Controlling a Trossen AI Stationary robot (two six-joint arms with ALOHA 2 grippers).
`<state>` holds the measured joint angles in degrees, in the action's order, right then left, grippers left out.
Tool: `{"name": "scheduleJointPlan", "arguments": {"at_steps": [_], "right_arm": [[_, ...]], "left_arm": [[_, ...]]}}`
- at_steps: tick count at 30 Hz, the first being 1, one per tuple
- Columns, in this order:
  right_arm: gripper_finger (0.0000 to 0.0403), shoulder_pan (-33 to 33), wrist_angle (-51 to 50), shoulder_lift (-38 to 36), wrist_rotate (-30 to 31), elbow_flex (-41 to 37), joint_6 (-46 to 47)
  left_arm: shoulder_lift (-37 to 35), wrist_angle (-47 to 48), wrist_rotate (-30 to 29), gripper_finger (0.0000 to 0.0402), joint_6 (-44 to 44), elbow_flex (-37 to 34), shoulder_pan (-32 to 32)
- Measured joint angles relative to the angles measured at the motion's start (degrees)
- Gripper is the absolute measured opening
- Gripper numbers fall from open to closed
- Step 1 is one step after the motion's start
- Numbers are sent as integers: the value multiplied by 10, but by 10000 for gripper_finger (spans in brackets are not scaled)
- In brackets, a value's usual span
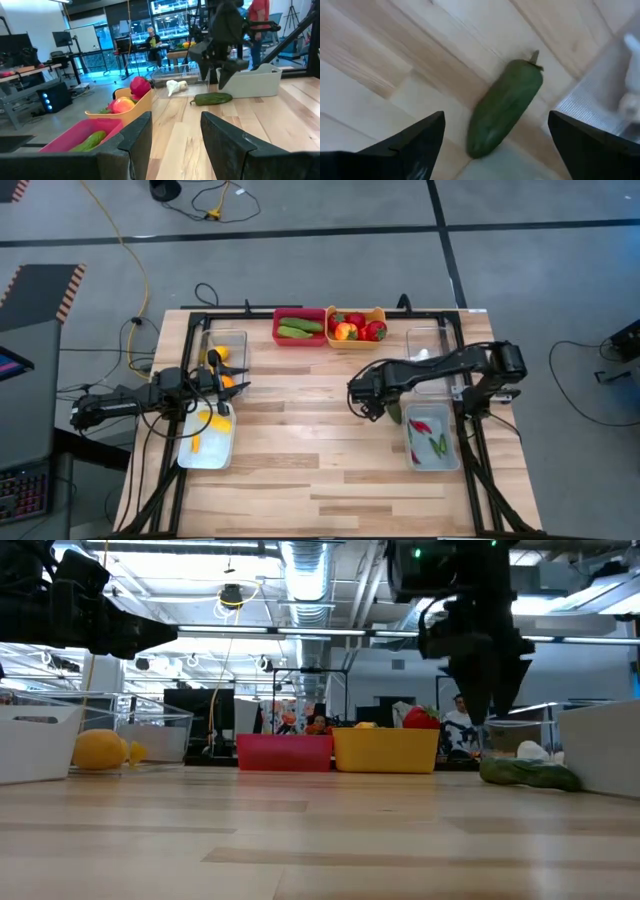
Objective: Sort produce into baskets
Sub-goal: Put the green chili pepper into the gray bin
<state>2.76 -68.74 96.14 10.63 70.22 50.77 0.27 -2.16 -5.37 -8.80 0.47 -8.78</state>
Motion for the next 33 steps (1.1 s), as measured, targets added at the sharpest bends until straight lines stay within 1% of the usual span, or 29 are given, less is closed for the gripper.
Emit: {"name": "scheduleJointPlan", "arguments": {"at_steps": [5, 8, 12, 20, 28, 33], "right_arm": [[387, -5, -1, 32, -2, 0, -111], [387, -6, -7, 52, -2, 0, -149], [387, -16, -29, 80, -2, 0, -147], [386, -35, -32, 121, -1, 0, -153], [386, -57, -26, 149, -2, -1, -153], [386, -60, -15, 149, -6, -2, -155]], "left_arm": [[0, 0, 0, 158, 0, 0, 0], [0, 0, 0, 158, 0, 0, 0], [0, 0, 0, 158, 0, 0, 0], [0, 0, 0, 158, 0, 0, 0], [0, 0, 0, 158, 0, 0, 0], [0, 0, 0, 158, 0, 0, 0]]}}
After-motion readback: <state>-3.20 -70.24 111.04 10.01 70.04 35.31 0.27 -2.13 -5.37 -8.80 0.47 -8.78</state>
